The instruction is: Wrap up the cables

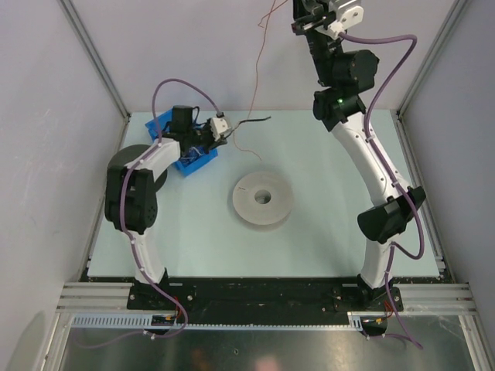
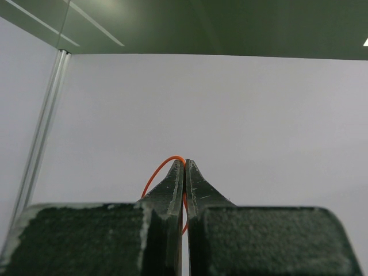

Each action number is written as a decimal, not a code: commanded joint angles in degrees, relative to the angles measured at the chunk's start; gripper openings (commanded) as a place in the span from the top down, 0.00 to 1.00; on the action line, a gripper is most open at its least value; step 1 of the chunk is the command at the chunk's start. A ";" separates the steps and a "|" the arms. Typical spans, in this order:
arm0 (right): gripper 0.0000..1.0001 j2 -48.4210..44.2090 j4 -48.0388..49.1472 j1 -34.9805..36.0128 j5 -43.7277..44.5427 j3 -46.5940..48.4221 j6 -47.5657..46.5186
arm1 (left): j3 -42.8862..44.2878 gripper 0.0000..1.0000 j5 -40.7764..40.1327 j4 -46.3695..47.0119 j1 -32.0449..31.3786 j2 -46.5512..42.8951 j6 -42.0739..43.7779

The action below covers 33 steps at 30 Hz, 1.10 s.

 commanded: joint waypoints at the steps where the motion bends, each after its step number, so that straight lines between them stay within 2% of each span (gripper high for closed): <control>1: 1.00 -2.42 3.44 -2.41 2.16 1.87 -0.49 | 3.19 0.99 -3.64 0.79 6.43 -0.38 -1.72; 6: 1.00 -3.39 4.46 -5.33 3.95 2.74 -0.35 | 5.28 1.00 -6.25 0.29 14.33 0.42 -2.72; 10: 1.00 -3.72 4.63 -7.69 4.99 3.81 0.23 | 6.78 1.00 -7.45 -0.39 17.32 0.93 -2.51; 17: 1.00 -5.86 5.20 -9.47 4.95 0.44 0.62 | 11.49 1.00 -9.66 -0.63 18.17 2.71 -7.34; 21: 1.00 -6.63 5.68 -9.86 4.81 -0.90 0.52 | 16.55 1.00 -15.88 -0.68 17.84 5.90 -11.36; 25: 1.00 -6.75 6.24 -10.59 4.98 -0.05 -0.75 | 17.93 1.00 -21.85 -0.72 17.95 7.80 -9.50; 33: 1.00 -8.18 6.03 -12.85 4.93 -0.86 -0.50 | 13.84 1.00 -23.98 -1.01 18.06 6.67 -3.78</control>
